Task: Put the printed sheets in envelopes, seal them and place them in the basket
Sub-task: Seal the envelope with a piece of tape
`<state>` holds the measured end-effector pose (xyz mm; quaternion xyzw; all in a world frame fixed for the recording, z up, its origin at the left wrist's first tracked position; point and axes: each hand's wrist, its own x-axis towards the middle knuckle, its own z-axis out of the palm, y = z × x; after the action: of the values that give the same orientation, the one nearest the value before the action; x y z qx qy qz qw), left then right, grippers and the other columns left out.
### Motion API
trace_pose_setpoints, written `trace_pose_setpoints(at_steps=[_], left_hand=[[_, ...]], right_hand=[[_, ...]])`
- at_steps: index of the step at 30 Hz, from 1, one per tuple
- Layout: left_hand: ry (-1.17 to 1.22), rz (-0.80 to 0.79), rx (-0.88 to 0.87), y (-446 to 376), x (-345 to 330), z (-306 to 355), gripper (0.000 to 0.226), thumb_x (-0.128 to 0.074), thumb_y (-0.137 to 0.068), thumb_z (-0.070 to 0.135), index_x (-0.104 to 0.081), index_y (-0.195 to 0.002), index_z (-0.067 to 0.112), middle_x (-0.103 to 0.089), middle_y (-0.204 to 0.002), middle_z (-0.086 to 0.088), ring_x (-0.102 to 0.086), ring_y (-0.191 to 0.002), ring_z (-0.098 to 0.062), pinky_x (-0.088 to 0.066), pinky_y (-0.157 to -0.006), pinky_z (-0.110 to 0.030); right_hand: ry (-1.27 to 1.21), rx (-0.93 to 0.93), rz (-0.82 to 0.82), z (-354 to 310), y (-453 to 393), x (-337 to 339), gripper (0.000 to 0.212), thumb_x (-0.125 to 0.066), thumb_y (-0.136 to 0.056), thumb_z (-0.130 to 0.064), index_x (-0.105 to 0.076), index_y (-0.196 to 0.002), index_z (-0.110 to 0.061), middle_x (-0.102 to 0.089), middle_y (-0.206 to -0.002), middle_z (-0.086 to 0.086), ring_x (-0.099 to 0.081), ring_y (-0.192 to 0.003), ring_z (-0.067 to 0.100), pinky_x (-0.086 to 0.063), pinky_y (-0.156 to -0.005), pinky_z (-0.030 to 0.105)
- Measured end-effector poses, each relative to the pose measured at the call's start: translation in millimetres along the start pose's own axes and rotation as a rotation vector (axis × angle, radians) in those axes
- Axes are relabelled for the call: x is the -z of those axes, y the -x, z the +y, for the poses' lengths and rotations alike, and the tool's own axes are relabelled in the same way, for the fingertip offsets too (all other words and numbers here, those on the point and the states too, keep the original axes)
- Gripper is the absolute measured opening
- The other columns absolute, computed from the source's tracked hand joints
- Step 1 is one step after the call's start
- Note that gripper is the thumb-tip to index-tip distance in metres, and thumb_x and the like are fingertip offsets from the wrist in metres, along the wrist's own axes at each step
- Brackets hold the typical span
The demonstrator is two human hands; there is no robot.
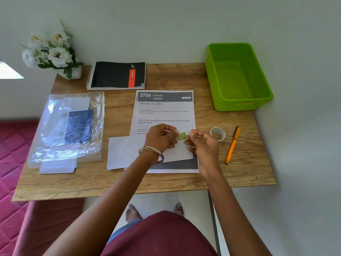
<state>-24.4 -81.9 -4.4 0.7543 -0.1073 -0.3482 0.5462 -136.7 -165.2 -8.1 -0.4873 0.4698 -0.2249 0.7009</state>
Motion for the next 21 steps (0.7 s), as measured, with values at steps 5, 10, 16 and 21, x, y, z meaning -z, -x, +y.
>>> trace_pose_setpoints(at_steps=[5,10,16,21], left_hand=[[-0.43,-0.063,-0.366,-6.6,6.2,7.5,0.019,-0.071,-0.081,0.018,-0.071,-0.1,0.016,-0.068,-0.093,0.002,-0.061,-0.079,-0.01,-0.046,-0.071,-0.015],[-0.856,-0.23,-0.649,-14.5,9.7,14.2,0.019,-0.067,-0.083,0.019,-0.073,-0.101,0.02,-0.074,-0.091,-0.001,-0.065,-0.078,-0.016,-0.05,-0.076,-0.03],[-0.546,-0.065,-0.373,-10.4,12.3,7.4,0.016,-0.065,-0.085,0.009,-0.073,-0.098,0.009,-0.071,-0.087,-0.004,-0.063,-0.068,-0.014,-0.053,-0.074,-0.025],[-0.027,0.078,-0.005,-6.2,8.4,2.4,0.009,-0.067,-0.083,0.005,-0.07,-0.09,0.001,-0.07,-0.078,-0.014,-0.068,-0.063,-0.021,-0.06,-0.066,-0.033]], right_hand=[[0.316,0.186,-0.117,-9.9,-2.6,0.1,0.022,-0.044,-0.098,-0.038,-0.057,-0.111,-0.025,-0.071,-0.083,0.001,-0.065,-0.07,-0.002,-0.048,-0.067,0.014],[0.622,0.297,-0.269,-25.4,-14.5,-3.2,0.06,-0.03,-0.093,-0.057,-0.036,-0.143,-0.024,-0.071,-0.095,0.007,-0.066,-0.092,0.014,-0.049,-0.086,0.03],[0.363,0.183,-0.169,-31.2,-14.0,-0.7,0.048,-0.039,-0.094,-0.053,-0.048,-0.129,-0.022,-0.073,-0.086,0.006,-0.066,-0.076,0.012,-0.047,-0.067,0.019],[0.297,0.136,-0.206,-14.5,-4.2,3.1,0.06,-0.075,-0.073,-0.042,-0.052,-0.124,-0.02,-0.073,-0.09,0.003,-0.068,-0.084,0.019,-0.055,-0.077,0.037]])
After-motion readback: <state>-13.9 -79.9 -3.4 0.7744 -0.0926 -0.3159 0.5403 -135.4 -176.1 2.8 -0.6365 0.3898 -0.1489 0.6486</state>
